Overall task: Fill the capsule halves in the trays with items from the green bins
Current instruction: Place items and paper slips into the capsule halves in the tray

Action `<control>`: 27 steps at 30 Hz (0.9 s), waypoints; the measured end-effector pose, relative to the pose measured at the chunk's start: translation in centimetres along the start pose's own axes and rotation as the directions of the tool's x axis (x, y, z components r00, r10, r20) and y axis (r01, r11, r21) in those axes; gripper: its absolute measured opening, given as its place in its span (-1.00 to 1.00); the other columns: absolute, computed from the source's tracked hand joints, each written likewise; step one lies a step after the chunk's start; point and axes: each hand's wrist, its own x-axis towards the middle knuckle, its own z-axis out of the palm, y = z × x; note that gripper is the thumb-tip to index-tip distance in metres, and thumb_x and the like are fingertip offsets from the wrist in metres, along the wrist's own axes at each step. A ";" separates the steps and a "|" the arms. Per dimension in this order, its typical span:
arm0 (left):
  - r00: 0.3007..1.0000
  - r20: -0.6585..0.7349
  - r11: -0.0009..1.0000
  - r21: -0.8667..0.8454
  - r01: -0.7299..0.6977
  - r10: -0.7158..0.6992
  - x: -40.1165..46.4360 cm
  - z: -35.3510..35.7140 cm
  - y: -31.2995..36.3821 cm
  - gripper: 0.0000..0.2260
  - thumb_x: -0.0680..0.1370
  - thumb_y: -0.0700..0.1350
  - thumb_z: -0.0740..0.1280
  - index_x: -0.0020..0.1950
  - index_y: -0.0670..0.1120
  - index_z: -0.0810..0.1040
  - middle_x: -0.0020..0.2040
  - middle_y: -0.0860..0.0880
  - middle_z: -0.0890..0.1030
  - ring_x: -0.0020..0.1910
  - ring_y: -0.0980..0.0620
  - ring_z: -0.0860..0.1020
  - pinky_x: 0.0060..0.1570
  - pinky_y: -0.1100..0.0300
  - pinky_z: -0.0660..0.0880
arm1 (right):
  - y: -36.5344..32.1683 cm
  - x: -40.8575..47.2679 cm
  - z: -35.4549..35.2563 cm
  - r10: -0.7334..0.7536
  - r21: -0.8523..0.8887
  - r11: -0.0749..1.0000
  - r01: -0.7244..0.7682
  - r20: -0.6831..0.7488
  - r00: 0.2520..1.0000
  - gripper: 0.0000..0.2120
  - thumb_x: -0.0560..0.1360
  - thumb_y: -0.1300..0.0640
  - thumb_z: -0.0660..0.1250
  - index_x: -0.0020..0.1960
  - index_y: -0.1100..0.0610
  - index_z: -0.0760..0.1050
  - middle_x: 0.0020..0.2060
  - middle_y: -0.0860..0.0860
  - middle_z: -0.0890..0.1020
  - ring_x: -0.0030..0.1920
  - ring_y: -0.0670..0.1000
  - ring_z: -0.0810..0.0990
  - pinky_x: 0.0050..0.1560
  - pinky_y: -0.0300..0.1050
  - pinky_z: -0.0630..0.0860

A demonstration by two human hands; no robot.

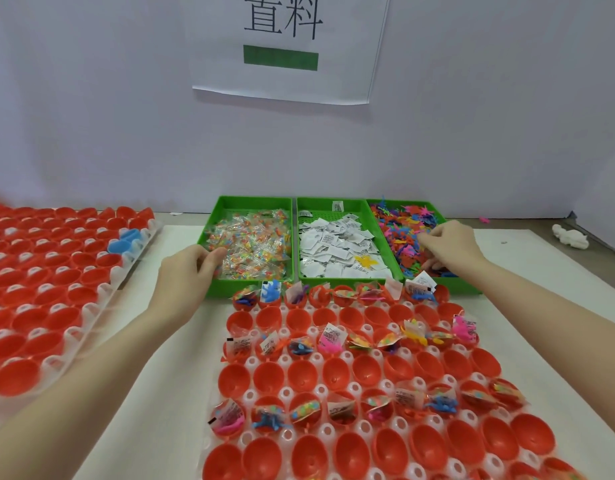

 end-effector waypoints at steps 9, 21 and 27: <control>1.000 0.024 1.000 -0.002 0.010 -0.010 0.2 0.3 -0.1 -0.69 0.57 0.00 0.22 -0.37 -0.03 0.40 -0.38 0.08 0.47 -0.37 0.15 0.41 -0.41 0.22 0.23 | 0.0 0.5 -1.0 0.150 0.119 0.982 -0.147 -0.015 0.989 -0.69 0.44 0.44 0.31 0.15 0.27 0.39 -0.01 0.29 0.57 -0.33 0.07 0.59 -0.37 -0.17 0.59; 1.000 0.026 0.998 0.062 -0.014 0.013 0.4 0.6 0.0 -0.72 0.58 0.01 0.23 -0.25 -0.13 0.48 -0.31 -0.01 0.56 -0.32 0.06 0.47 -0.39 0.25 0.28 | -7.0 -1.8 5.1 -0.298 -0.427 0.831 0.356 0.198 0.934 -0.69 0.54 0.01 0.15 0.19 0.12 0.48 -0.04 0.08 0.62 -0.04 0.11 0.56 -0.12 -0.10 0.38; 1.000 -0.007 0.999 -0.043 0.001 -0.001 0.0 0.5 0.2 -0.77 0.51 0.02 0.34 -0.24 -0.11 0.53 -0.32 -0.03 0.60 -0.30 0.06 0.53 -0.32 0.29 0.37 | -8.5 -1.8 6.1 -0.220 -0.481 0.798 0.363 0.329 0.918 -0.73 0.45 0.04 0.34 0.04 0.20 0.60 -0.06 0.07 0.66 -0.10 0.05 0.60 -0.20 -0.15 0.42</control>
